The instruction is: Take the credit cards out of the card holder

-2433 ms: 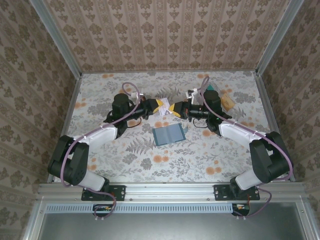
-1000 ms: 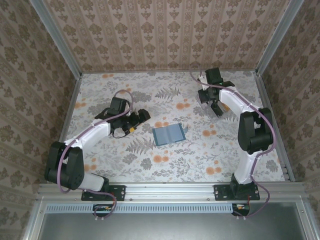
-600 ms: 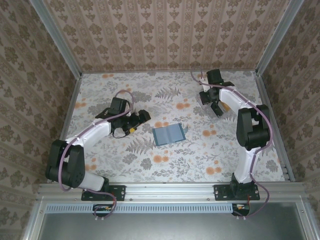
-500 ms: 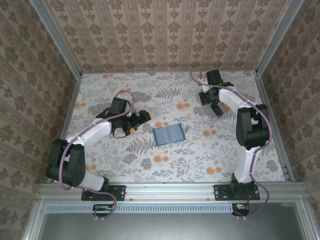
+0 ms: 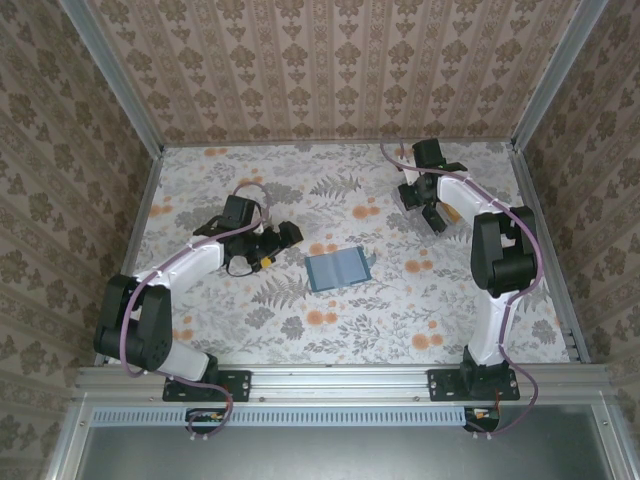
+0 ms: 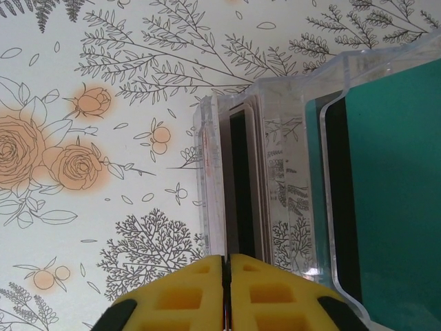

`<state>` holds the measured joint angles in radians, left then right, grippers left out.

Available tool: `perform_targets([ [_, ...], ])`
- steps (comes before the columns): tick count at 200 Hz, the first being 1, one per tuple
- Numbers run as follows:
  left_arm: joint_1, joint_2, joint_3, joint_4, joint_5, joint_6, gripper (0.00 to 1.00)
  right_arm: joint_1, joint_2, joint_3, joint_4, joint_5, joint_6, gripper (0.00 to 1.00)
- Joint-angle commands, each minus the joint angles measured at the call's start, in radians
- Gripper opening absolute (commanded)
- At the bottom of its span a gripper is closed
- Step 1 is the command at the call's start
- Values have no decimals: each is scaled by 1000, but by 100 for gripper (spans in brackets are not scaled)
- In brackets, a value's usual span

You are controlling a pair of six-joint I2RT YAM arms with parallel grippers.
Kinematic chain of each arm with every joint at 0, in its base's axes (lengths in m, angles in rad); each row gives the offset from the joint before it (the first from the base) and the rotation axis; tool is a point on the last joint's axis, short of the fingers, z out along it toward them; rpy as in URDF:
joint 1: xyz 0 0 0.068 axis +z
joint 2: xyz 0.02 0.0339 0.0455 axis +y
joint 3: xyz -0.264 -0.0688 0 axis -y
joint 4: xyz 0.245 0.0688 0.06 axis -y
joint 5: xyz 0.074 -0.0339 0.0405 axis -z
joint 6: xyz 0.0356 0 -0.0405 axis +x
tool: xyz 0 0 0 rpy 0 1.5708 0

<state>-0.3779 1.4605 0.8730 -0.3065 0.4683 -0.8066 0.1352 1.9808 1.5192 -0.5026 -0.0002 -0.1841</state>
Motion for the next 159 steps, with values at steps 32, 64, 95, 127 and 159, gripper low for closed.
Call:
perform_targets([
  [32,7,-6,21,-8,17,27,100,-5,-56,20,-29,3,45,26],
  [64,7,-21,15,-20,-9,32,100,7,-144,1,-82,26,139,36],
  [95,3,-36,-14,-7,-20,23,100,78,-282,-140,-48,27,256,46],
  [127,-31,-29,-27,2,13,10,92,216,-392,-261,-48,17,378,52],
  [159,-72,-20,-7,-48,0,24,82,337,-426,-358,-15,-67,497,54],
])
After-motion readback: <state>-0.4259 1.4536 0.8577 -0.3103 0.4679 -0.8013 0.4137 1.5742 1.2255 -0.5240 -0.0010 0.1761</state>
